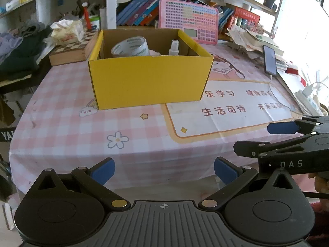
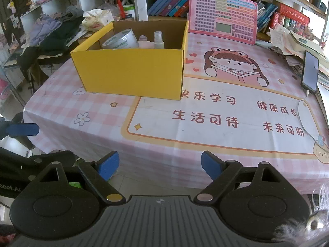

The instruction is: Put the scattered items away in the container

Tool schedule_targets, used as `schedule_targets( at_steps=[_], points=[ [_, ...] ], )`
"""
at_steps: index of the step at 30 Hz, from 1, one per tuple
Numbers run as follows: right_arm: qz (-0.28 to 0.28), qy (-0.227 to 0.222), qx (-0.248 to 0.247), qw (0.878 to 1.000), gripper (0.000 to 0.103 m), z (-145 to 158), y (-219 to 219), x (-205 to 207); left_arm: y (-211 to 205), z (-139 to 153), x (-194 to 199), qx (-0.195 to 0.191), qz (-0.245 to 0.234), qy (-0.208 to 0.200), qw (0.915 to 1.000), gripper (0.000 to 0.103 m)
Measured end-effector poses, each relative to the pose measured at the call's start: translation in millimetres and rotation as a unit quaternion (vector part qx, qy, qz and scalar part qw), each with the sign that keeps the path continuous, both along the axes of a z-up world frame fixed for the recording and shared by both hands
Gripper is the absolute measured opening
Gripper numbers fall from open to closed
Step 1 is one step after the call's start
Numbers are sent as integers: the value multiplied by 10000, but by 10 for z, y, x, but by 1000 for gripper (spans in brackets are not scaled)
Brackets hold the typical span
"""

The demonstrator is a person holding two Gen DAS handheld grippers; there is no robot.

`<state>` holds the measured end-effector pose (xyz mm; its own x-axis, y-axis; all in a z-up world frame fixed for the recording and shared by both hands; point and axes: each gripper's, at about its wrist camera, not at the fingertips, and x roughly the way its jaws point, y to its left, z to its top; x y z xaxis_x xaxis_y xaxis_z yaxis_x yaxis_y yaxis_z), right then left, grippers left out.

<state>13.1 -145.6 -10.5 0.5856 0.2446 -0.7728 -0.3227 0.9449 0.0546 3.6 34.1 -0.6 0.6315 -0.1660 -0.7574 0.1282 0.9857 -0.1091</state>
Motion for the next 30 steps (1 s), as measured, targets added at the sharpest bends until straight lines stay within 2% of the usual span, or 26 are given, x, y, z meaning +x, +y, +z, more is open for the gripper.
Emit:
schedule_targets(
  at_steps=[25,30],
  points=[
    [9,57,-40,10000,87,-28,19,41,37,-18,45,-123,52,31,9999,103],
    [-11,70,-40,10000,87,-43,12,58,67,-41,54,-254,125,81,9996,103]
  ],
)
